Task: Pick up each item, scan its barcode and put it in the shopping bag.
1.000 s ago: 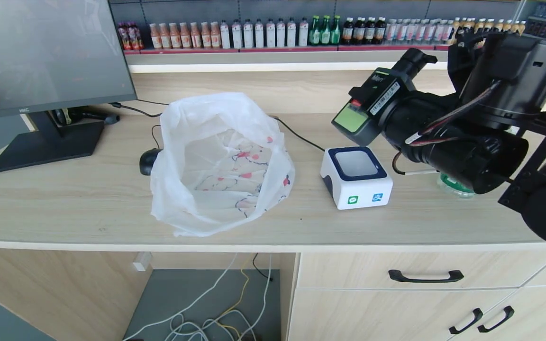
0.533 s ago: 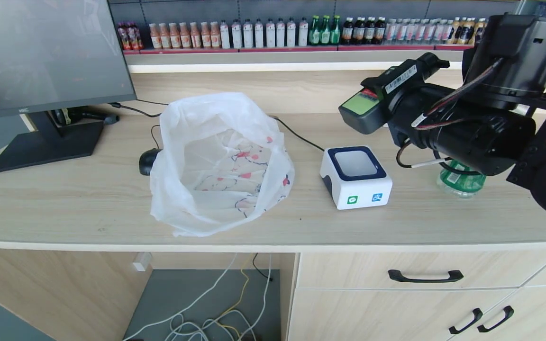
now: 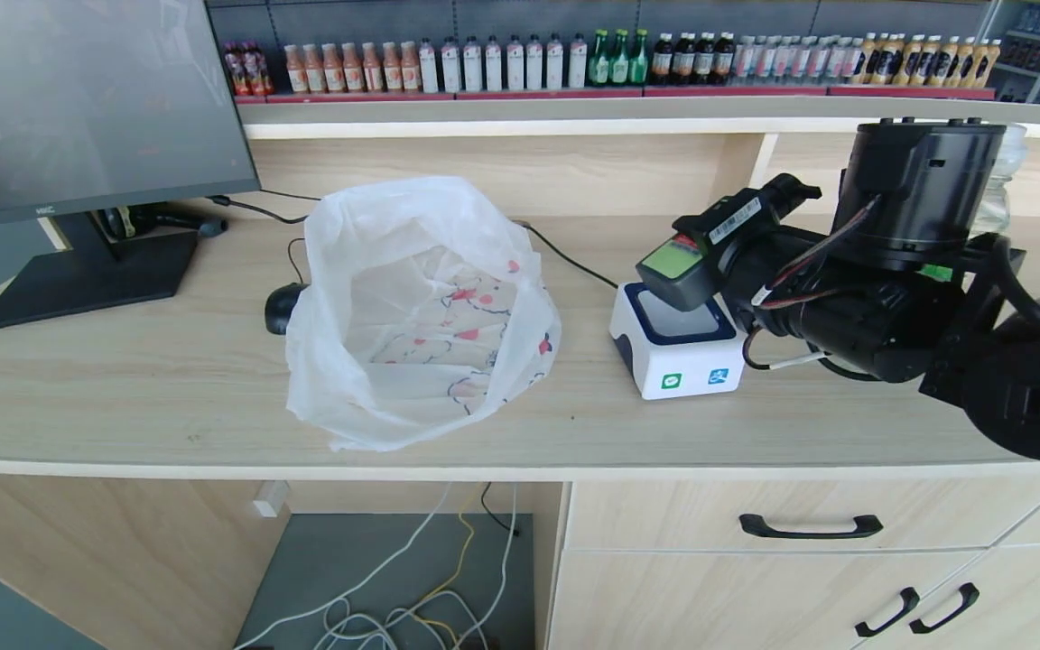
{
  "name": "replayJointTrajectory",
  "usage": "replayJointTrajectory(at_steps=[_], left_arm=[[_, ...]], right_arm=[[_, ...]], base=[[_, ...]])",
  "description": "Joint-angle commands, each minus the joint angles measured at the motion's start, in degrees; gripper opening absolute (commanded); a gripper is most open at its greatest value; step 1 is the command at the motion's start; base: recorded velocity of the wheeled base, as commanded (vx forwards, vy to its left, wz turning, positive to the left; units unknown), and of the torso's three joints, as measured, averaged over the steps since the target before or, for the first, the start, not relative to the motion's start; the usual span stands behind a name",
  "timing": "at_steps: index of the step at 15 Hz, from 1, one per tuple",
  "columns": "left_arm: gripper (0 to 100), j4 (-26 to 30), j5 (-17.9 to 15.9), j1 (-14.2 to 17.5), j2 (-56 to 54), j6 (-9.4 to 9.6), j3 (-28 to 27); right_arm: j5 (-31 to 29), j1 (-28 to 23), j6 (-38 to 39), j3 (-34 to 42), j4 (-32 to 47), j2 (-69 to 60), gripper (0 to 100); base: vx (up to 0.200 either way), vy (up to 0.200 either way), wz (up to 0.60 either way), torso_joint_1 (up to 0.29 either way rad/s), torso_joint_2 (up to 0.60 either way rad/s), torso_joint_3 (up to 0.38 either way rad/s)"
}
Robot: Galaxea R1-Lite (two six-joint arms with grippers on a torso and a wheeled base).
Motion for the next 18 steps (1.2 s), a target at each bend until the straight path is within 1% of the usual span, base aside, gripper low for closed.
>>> replayJointTrajectory(at_steps=[1,11,14,18], left_arm=[[100,0.0,0.0,0.0,0.0,0.02,0.0],[100,0.0,0.0,0.0,0.0,0.02,0.0],[100,0.0,0.0,0.0,0.0,0.02,0.0],[100,0.0,0.0,0.0,0.0,0.02,0.0]], right_arm=[[0.1,-0.2,0.0,0.2,-0.2,1.1,0],[-0.5,-1.1,0.6,1.0,-0.3,2.5,0],[-1.1,-1.1,2.4,1.0,-0.3,2.6,0],[-1.4,-1.1,3.0,1.1,-0.3,2.5,0]], base=[[0.0,0.0,0.0,0.0,0.0,0.0],[0.0,0.0,0.0,0.0,0.0,0.0],[0.0,0.0,0.0,0.0,0.0,0.0],[0.0,0.0,0.0,0.0,0.0,0.0]])
